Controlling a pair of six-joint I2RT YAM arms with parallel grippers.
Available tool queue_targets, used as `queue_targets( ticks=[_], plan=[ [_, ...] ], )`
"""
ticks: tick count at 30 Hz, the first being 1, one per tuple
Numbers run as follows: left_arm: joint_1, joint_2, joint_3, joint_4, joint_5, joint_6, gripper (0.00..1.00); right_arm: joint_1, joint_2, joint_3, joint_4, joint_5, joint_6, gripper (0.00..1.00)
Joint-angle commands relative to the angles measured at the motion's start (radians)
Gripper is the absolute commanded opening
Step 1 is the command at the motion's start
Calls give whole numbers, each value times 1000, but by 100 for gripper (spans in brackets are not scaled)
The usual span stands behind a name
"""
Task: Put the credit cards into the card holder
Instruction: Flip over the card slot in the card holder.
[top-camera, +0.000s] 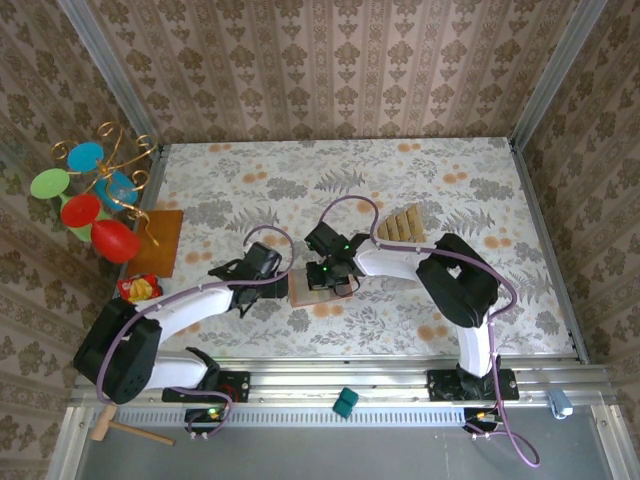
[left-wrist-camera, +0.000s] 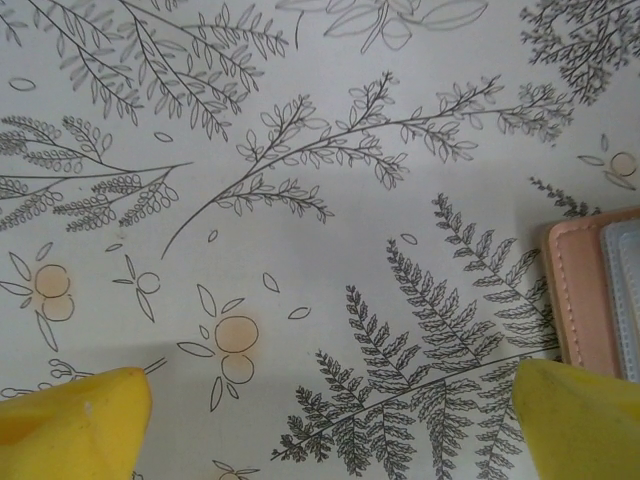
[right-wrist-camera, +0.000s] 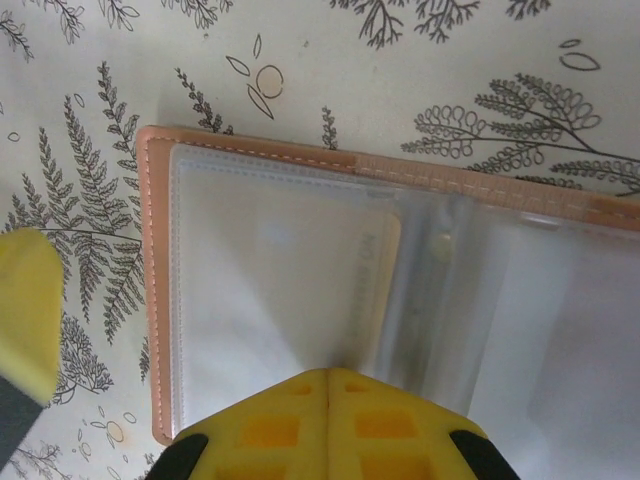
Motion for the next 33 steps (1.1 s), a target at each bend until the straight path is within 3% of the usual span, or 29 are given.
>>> queue_targets(
  ticks=[1,12,23,29,33],
  plan=[
    [-15,11,-9,20,-1,-19,94,8,26,32,6,-17,3,3],
    [-35,39,-11,53,-1,-10,93,15,25,37,2,-18,9,1],
    [-49,-47,12,33,10,11,94,7,-76,70,-60,5,-16,5],
    [-72,-43,13,44,7,8,95,-49,-180,52,-129,73,-55,10],
    [-79,-46,12,41,-8,2,96,-137,-272,0,-184,113,-90,23]
  ],
)
